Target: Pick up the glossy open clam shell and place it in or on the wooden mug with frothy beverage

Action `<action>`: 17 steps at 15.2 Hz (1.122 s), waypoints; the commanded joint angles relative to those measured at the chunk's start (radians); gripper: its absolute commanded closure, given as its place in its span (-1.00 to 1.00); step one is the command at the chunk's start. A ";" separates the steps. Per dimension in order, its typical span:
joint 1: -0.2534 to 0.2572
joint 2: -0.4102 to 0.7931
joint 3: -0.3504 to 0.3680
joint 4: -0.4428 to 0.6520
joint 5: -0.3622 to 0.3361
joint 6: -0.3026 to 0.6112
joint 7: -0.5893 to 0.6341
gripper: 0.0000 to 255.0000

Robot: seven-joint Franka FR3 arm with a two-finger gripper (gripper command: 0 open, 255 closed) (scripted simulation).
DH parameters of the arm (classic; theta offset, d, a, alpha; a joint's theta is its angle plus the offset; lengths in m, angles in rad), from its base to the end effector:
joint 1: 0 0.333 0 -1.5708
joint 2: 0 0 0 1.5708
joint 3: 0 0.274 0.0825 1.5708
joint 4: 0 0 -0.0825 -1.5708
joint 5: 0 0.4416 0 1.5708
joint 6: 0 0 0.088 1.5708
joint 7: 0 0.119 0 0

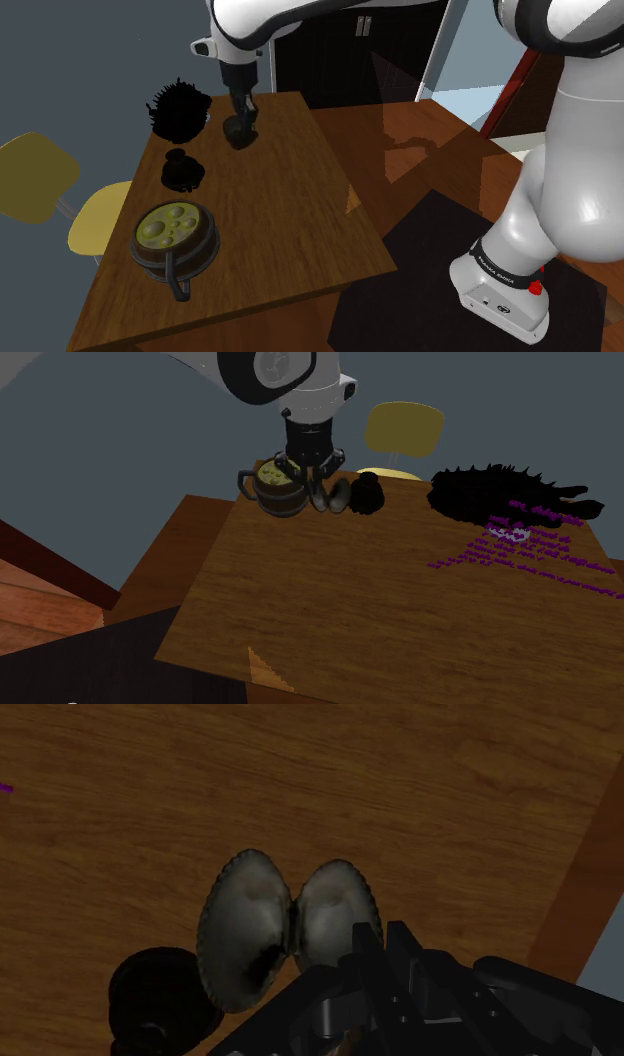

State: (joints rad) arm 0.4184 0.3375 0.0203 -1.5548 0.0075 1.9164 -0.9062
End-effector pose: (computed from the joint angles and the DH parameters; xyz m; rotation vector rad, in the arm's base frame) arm 0.6380 0.2987 0.3862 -2.4549 -1.9473 -0.0418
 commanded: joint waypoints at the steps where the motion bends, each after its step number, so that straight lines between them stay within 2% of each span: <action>1: 0.029 0.015 0.013 0.031 -0.006 -0.016 0.045 1.00; 10: 0.163 0.152 0.060 0.253 -0.038 -0.100 0.225 1.00; 14: 0.227 0.251 0.074 0.417 -0.054 -0.165 0.297 1.00; 17: 0.279 0.355 0.081 0.592 -0.067 -0.237 0.347 1.00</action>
State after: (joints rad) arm 0.6791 0.6451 0.0991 -1.0360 -0.0542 1.7063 -0.5768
